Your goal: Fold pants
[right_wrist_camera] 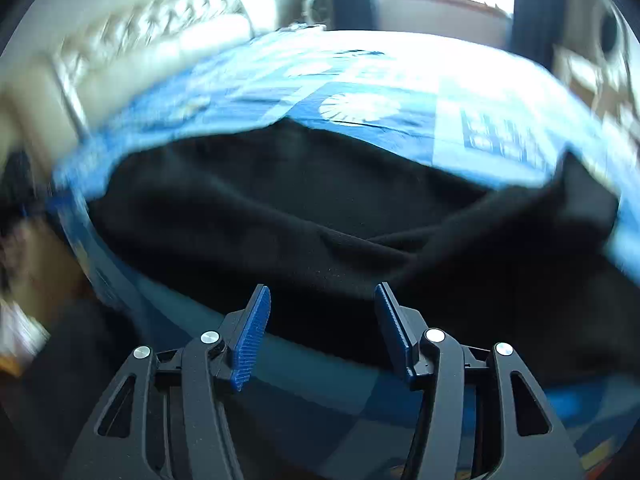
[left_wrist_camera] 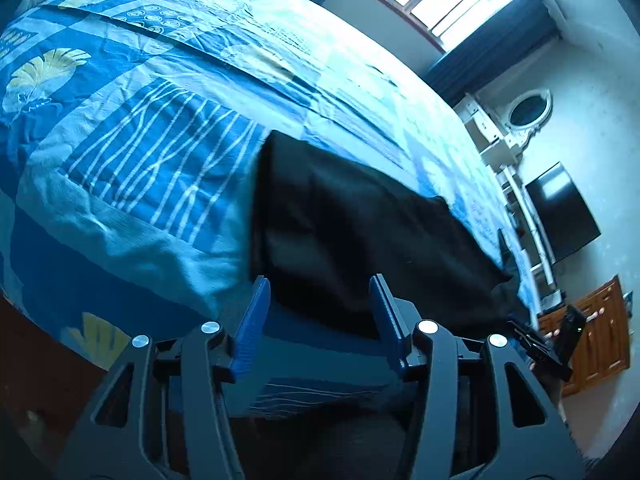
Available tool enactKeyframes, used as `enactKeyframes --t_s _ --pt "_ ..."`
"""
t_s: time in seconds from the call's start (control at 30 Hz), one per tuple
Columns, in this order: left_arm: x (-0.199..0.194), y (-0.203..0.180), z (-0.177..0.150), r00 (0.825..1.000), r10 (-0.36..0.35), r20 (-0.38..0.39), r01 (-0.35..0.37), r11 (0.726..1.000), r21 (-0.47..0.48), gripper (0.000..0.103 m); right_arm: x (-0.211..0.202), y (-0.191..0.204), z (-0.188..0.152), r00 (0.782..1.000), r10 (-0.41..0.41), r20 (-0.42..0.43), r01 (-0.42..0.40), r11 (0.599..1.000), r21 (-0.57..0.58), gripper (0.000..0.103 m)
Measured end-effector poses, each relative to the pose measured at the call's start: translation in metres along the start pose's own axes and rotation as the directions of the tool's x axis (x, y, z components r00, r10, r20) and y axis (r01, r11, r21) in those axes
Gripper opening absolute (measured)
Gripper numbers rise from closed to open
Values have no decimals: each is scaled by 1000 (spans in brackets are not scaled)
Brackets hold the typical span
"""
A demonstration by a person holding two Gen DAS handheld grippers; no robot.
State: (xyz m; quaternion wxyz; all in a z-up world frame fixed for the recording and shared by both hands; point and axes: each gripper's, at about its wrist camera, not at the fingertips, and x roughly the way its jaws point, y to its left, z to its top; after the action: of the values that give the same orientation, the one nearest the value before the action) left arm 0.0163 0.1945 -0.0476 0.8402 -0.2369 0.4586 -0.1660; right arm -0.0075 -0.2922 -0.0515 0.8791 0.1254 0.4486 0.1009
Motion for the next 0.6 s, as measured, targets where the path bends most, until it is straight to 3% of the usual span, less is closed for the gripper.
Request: enactKeyframes --t_s 0.07,0.13,0.23,0.33,0.47,0.6 --pt "6 -12 -5 1000 -11 -4 11 1000 -27 53 1 -18 -2 994 109 3 -108 979 176 55" --pt "17 -24 -9 1000 5 -11 -5 999 -36 54 6 -30 -9 980 198 9 -191 929 317 55" --pt "33 -34 -16 999 29 -32 -31 998 -55 54 13 -34 -20 957 288 19 -268 862 431 55" --pt "46 -37 -20 997 42 -64 -47 996 -71 54 19 -30 -27 937 348 34 -320 815 483 55" --pt "52 -35 -19 996 70 -56 -75 994 -83 54 36 -26 -29 902 426 72 -387 724 571 56" --pt "51 -29 -16 997 66 -42 -71 990 -123 55 47 -26 -27 888 450 97 -408 671 619 56"
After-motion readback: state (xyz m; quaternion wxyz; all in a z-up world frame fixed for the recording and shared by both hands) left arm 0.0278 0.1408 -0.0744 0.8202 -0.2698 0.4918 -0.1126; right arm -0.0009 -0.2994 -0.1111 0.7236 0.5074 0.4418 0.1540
